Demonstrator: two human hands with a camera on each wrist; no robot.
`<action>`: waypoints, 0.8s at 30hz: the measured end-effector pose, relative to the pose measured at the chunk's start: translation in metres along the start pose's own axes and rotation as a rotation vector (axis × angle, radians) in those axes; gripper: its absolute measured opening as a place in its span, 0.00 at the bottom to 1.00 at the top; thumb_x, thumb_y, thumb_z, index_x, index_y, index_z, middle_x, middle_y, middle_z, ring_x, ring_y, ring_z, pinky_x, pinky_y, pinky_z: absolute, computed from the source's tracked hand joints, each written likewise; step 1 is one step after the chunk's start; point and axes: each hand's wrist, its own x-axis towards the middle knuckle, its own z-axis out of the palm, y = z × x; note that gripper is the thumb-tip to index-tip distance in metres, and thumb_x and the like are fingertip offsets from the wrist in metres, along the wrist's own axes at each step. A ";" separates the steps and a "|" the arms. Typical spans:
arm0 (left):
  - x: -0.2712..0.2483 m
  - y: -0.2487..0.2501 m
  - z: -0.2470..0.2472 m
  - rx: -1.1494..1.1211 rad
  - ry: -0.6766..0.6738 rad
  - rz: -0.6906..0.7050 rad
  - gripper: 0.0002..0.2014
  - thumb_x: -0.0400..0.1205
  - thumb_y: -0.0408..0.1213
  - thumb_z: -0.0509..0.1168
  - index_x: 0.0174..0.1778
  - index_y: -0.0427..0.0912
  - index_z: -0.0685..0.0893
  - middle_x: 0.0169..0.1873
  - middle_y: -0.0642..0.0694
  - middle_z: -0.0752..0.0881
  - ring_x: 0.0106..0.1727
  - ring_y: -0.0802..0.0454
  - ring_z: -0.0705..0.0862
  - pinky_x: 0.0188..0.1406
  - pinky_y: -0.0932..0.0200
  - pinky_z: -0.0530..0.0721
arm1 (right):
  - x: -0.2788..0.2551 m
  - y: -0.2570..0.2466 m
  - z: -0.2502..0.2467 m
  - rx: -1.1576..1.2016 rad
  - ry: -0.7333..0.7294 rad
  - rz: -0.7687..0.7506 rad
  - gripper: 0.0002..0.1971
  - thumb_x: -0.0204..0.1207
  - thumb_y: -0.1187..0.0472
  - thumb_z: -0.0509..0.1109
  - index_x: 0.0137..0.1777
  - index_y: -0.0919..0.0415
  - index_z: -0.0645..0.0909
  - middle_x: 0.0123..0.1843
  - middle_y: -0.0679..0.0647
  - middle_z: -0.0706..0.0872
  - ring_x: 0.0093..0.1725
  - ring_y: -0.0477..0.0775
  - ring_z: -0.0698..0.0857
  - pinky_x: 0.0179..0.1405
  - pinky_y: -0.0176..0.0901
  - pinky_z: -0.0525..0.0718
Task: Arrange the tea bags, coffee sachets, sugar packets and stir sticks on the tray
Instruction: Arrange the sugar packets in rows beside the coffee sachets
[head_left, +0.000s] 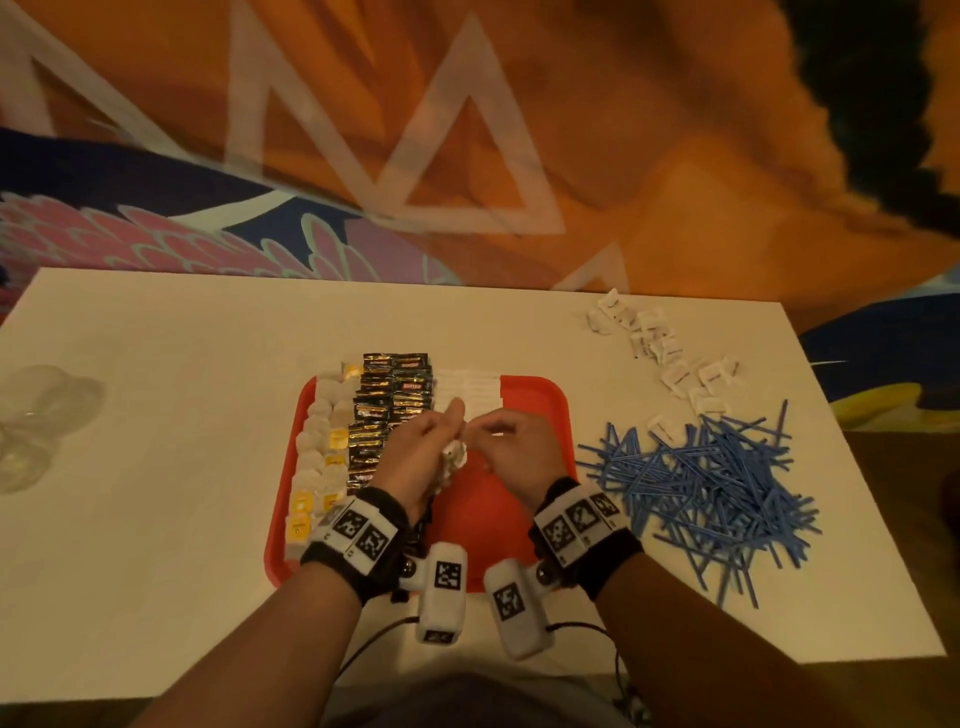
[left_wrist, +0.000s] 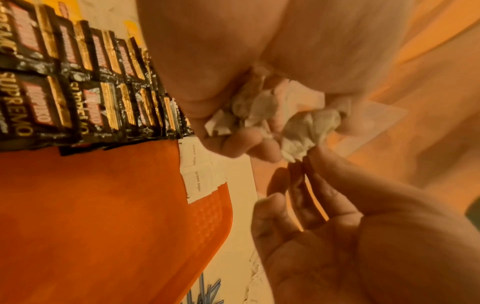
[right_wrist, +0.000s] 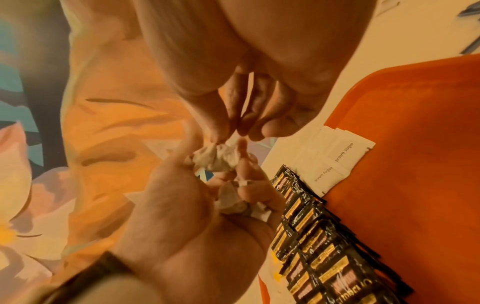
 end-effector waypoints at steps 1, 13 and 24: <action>-0.003 0.000 0.000 0.029 -0.024 0.013 0.27 0.65 0.66 0.72 0.41 0.44 0.84 0.29 0.47 0.83 0.27 0.51 0.77 0.25 0.59 0.72 | 0.001 0.000 0.000 -0.014 0.027 -0.002 0.07 0.72 0.60 0.78 0.33 0.51 0.90 0.36 0.44 0.90 0.40 0.43 0.87 0.47 0.46 0.87; 0.000 0.003 -0.003 0.046 0.056 0.124 0.15 0.81 0.42 0.74 0.47 0.30 0.89 0.34 0.36 0.87 0.29 0.50 0.79 0.21 0.61 0.73 | -0.002 -0.006 -0.017 0.145 0.051 0.018 0.05 0.80 0.63 0.72 0.42 0.58 0.82 0.38 0.52 0.84 0.34 0.47 0.83 0.36 0.40 0.82; -0.005 0.003 0.006 0.052 0.074 0.210 0.11 0.81 0.39 0.74 0.38 0.35 0.86 0.26 0.43 0.81 0.27 0.48 0.75 0.25 0.59 0.73 | -0.004 -0.015 -0.032 0.103 -0.156 0.110 0.13 0.77 0.57 0.76 0.43 0.70 0.85 0.33 0.55 0.85 0.29 0.46 0.85 0.29 0.37 0.79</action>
